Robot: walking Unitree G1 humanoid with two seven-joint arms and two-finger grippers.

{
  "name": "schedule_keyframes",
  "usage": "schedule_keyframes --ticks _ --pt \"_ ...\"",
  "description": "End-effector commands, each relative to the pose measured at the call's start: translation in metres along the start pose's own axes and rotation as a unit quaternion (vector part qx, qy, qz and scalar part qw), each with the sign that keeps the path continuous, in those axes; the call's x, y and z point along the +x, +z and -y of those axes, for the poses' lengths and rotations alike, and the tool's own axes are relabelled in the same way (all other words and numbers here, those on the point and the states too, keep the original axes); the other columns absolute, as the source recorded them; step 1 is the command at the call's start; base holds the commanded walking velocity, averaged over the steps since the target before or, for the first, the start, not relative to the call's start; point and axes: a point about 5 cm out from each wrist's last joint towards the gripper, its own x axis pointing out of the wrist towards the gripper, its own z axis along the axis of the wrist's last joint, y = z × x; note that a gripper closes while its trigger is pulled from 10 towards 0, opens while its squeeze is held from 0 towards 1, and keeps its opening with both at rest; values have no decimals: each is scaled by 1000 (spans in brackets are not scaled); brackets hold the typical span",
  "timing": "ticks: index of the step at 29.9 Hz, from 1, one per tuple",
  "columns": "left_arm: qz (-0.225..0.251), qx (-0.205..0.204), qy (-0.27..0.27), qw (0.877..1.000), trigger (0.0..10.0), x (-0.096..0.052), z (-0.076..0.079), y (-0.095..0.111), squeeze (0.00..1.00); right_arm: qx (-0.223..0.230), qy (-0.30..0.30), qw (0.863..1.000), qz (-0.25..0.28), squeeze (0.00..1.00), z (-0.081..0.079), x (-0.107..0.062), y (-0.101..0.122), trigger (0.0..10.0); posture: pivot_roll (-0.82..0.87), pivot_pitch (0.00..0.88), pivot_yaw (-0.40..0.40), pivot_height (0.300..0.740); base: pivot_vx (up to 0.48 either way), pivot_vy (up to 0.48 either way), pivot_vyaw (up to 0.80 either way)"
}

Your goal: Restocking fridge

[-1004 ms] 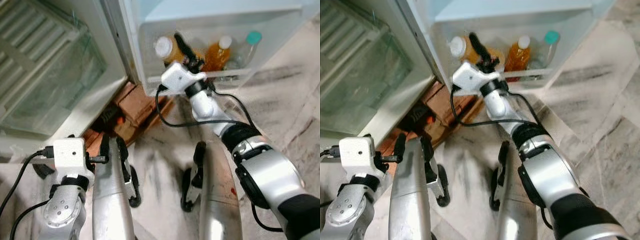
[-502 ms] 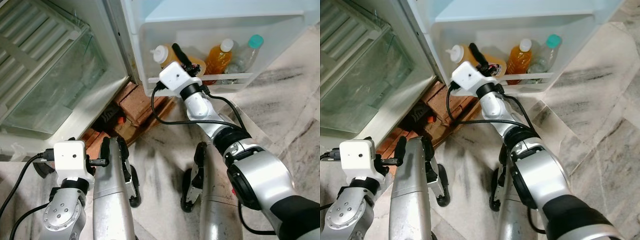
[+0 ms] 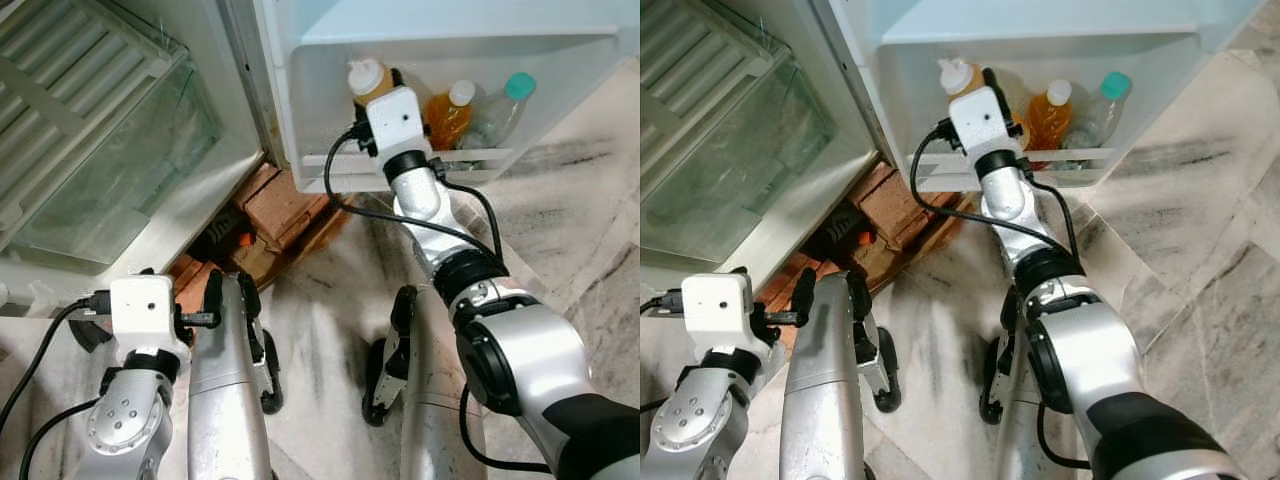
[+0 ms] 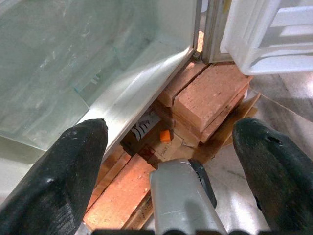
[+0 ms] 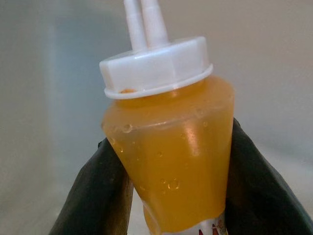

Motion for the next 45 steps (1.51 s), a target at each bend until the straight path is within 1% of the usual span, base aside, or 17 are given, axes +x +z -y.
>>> schedule_keyframes --ticks 1,4,5,6,7,9,10,12,21,25,29,32,35,37,40,42,45 --pt "-26 1 4 1000 10000 -3 -4 -9 0 18 1 990 -141 0 -7 -36 -57 10000 202 463 55 545 0 0 0" --pt "-26 3 4 1000 10000 -3 -4 -9 0 -22 15 997 -78 0 -11 -33 -44 10000 205 463 59 545 0 0 0" --pt "-26 3 4 1000 10000 -3 -4 -9 0 -22 15 997 -78 0 -11 -33 -44 10000 205 463 59 545 0 0 0" --pt "-25 3 3 1000 10000 -3 -5 -9 0 -39 23 997 -62 0 -13 -31 -40 10000 206 466 62 545 0 0 0" --pt "-25 4 3 1000 10000 -3 -5 -8 0 -73 46 996 -29 0 -17 -26 -30 10000 205 469 62 545 0 0 0" --pt "-25 4 3 1000 10000 -3 -5 -8 0 -81 51 995 -22 0 -18 -25 -28 10000 205 469 62 545 0 0 0" --pt "-25 4 4 1000 10000 -5 -4 -7 0 -110 64 992 -1 0 -21 -21 -22 10000 205 478 61 545 0 0 0" --pt "-24 2 4 1000 10000 -8 -3 -5 0 -135 77 988 19 0 -24 -18 -15 10000 211 491 59 545 0 0 0" --pt "-35 -4 10 999 10000 -22 -1 -4 0 -184 80 979 36 0 -30 -11 -8 10000 243 530 55 545 0 0 0" --pt "-33 -5 17 999 10000 -28 -3 3 0 -208 53 975 59 0 -22 1 6 10000 270 550 56 545 0 0 0" --pt "-34 -6 22 999 10000 -31 -4 6 0 -215 28 974 71 0 -15 10 17 10000 272 558 54 545 0 0 0" --pt "-39 -10 19 999 10000 -35 -1 6 0 -206 20 977 58 0 -12 12 17 10000 267 562 48 545 0 0 0" --pt "-44 -13 15 999 10000 -37 2 4 0 -145 -10 989 -2 0 -3 9 4 10000 267 562 47 545 0 0 0" --pt "-47 -13 14 999 10000 -38 3 5 0 -99 -25 993 -54 0 2 2 -12 10000 267 554 46 545 0 0 0" --pt "-50 -12 13 999 10000 -36 2 4 0 -56 -43 992 -100 0 7 -8 -29 10000 268 551 48 545 0 0 0" --pt "-50 -12 14 999 10000 -36 1 4 0 -47 -48 991 -115 0 9 -12 -35 10000 265 553 49 545 0 0 0" --pt "-50 -10 13 999 10000 -34 1 3 0 1 -72 982 -173 0 15 -28 -57 10000 264 548 51 545 0 0 0"
